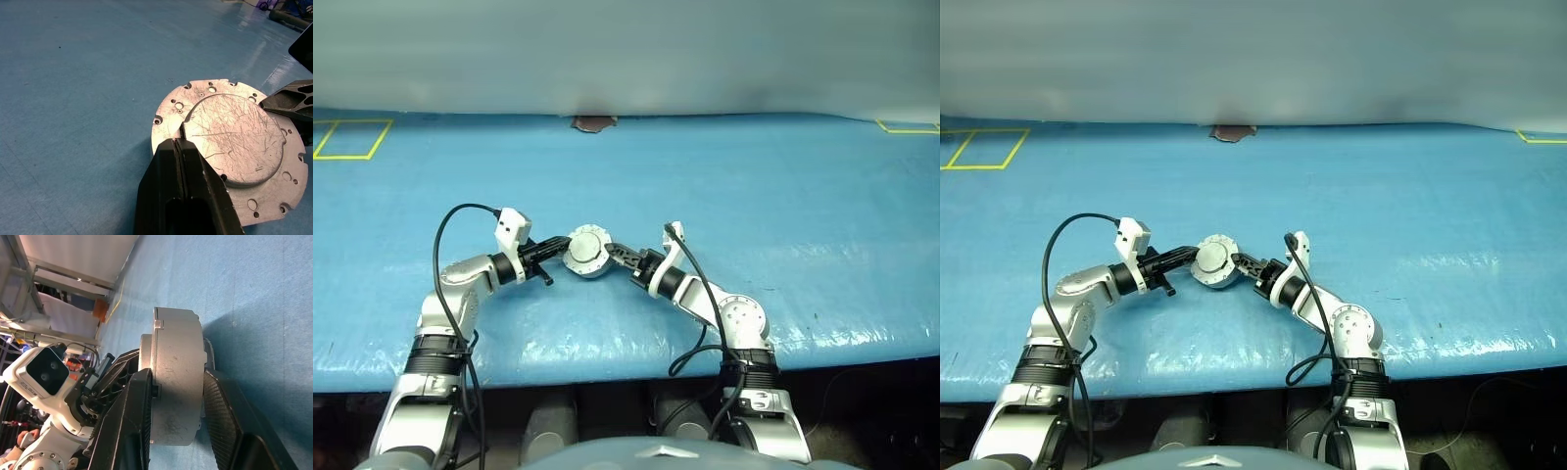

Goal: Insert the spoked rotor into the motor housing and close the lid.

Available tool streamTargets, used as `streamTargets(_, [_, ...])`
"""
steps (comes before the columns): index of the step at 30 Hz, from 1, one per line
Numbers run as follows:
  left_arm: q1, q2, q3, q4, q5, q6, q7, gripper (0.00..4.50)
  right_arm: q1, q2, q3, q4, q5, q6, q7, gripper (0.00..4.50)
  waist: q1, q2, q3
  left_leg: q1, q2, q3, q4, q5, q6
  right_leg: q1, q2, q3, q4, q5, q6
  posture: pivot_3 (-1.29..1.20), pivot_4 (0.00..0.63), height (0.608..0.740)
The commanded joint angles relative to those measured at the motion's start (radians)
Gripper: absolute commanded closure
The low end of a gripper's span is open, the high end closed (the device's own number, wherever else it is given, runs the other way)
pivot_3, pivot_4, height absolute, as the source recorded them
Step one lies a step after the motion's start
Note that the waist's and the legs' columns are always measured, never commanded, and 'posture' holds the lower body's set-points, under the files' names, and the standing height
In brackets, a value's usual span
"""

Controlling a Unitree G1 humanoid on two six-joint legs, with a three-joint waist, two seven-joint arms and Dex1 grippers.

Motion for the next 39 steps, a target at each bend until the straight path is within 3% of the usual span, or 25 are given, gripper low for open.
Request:
streamTargets(1, [0.002,-0.015,0.004,-0.008,-0.012,-0.005,0.003,4.50,0.036,0.082,0.000,0.027,0.015,-0.002,-0.025,3.30,0.000,0.000,0.000,0.000,0.000,0.000,0.000,0.000,0.000,0.000,0.000,0.000,0.000,0.000,0.000,0.00,0.150,0.740])
streamTargets(10, [-0.040,-0.086,0.173,-0.031,-0.223,0.145,0.072,4.50,0.033,0.086,-0.125,-0.004,0.215,-0.022,-0.066,3.30,0.004,0.000,0.001,-0.005,0.000,-0.002,0.001,0.000,0.000,-0.003,0.000,0.000,-0.001,0.002,0.003,0.00,0.150,0.740])
streamTargets(20, [-0.042,-0.091,0.233,-0.041,-0.346,0.234,0.060,4.50,0.006,0.073,-0.187,-0.029,0.322,-0.068,-0.121,3.30,0.002,0.000,0.001,-0.006,-0.001,-0.002,0.001,0.000,0.000,-0.004,0.001,0.000,-0.001,0.002,0.003,0.00,0.150,0.740])
streamTargets(23, [-0.041,-0.107,0.268,-0.042,-0.417,0.281,0.074,3.92,-0.009,0.083,-0.199,-0.047,0.374,-0.085,-0.132,3.30,0.002,0.000,0.001,-0.007,-0.001,-0.002,0.001,0.000,0.000,-0.005,0.001,0.000,-0.001,0.002,0.003,0.00,0.150,0.740])
streamTargets(34, [-0.024,-0.137,0.320,-0.055,-0.602,0.490,0.114,0.21,-0.049,0.089,-0.139,-0.152,0.505,-0.109,-0.184,3.30,-0.003,0.000,0.001,-0.010,0.000,-0.003,0.002,0.000,0.001,-0.006,0.001,-0.001,-0.001,0.004,0.005,0.00,0.150,0.740])
streamTargets(35, [-0.022,-0.139,0.320,-0.055,-0.612,0.505,0.119,0.03,-0.053,0.088,-0.133,-0.160,0.517,-0.110,-0.191,3.30,-0.003,0.000,0.001,-0.010,0.000,-0.003,0.002,0.000,0.001,-0.006,0.001,-0.001,-0.001,0.004,0.005,0.00,0.150,0.740])
streamTargets(39, [-0.035,-0.169,0.371,-0.025,-0.710,0.593,0.175,0.03,-0.067,0.087,-0.102,-0.195,0.549,-0.104,-0.207,3.30,-0.002,0.000,0.002,-0.010,-0.001,-0.003,0.002,0.000,0.001,-0.006,0.001,-0.001,-0.001,0.004,0.006,0.00,0.150,0.740])
